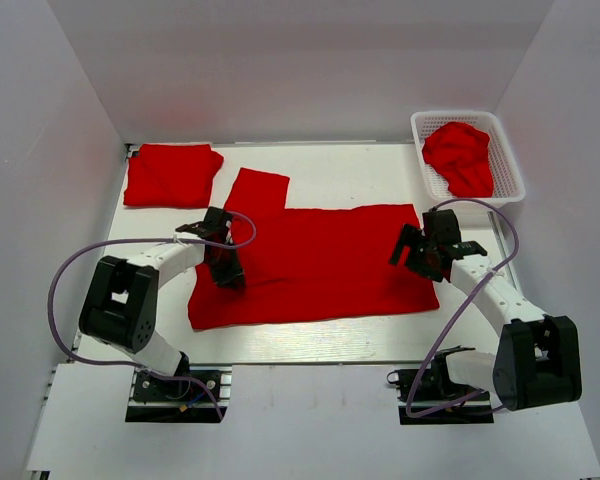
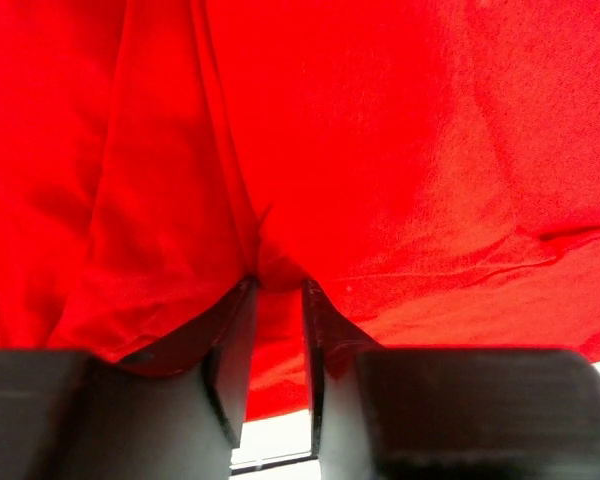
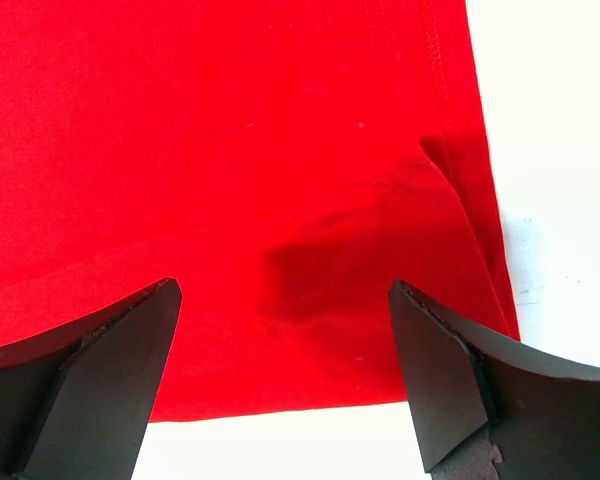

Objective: Fold and stack the t-shirts
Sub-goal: Fold the flattened tshirt in 1/3 of the way

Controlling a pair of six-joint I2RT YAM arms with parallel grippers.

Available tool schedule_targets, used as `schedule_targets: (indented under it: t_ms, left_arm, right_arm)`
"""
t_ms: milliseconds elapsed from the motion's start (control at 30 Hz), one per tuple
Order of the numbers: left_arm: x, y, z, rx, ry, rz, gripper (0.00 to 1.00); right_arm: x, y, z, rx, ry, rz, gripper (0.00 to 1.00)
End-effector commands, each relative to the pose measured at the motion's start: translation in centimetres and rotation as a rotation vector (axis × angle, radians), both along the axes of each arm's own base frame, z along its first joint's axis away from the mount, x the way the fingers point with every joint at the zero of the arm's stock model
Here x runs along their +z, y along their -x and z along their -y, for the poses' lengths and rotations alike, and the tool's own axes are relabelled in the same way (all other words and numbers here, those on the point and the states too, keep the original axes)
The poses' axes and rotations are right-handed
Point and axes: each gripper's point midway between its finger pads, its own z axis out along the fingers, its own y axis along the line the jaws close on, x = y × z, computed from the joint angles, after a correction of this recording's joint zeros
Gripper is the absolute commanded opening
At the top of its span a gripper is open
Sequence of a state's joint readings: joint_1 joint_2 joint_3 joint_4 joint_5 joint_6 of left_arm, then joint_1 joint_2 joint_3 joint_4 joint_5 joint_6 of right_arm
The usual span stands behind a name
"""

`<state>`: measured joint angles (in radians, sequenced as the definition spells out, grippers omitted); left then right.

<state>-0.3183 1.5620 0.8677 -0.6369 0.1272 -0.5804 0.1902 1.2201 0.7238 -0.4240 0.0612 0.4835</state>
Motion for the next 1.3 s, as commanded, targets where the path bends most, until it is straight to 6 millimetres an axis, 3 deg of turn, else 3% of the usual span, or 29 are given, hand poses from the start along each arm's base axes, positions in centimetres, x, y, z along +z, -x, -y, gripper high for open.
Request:
schedule_targets:
  t_ms: [0,133,333,500,900,1133,1267]
  left_arm:
    - [0.4,-1.3,0.5,-0.009,0.009,0.044,0.35]
    - [0.7,-1.9,0.6,-0.012,-0.008,0.055,0.24]
    - [1.8,-2.5,0.6,-0.017,-0.012,0.08,0.0]
    - [2.4,-3.2,1.3,-0.046,0.015,0.104,0.0]
    - [4.3,-8.7,3.9,-0.112,0.062,0.211,0.0]
    - [4.1,-9.9,4.5,-0.127,0.052,0.216,0.0]
    - [5.0,-11.3,4.9,-0.154,0.055,0.266,0.0]
  right_arm:
    - [1.3,-0.9,0.1,-0.01,-0.001,0.037,0.9]
    - [1.4,-1.0,0.2,-0.02,0.0,0.04,0.9]
    - [1.6,-1.0,-0.2,-0.01,-0.021,0.044,0.9]
    - [1.4,-1.1,-0.3,-0.004,-0.019,0.041,0.9]
    - [1.6,-1.7,0.2,-0.025,0.002,0.056,0.9]
    - [2.0,-2.1,0.7,-0.037,0.028,0.071,0.9]
    - [2.2,-2.5,1.0,-0.04,0.048,0.073,0.9]
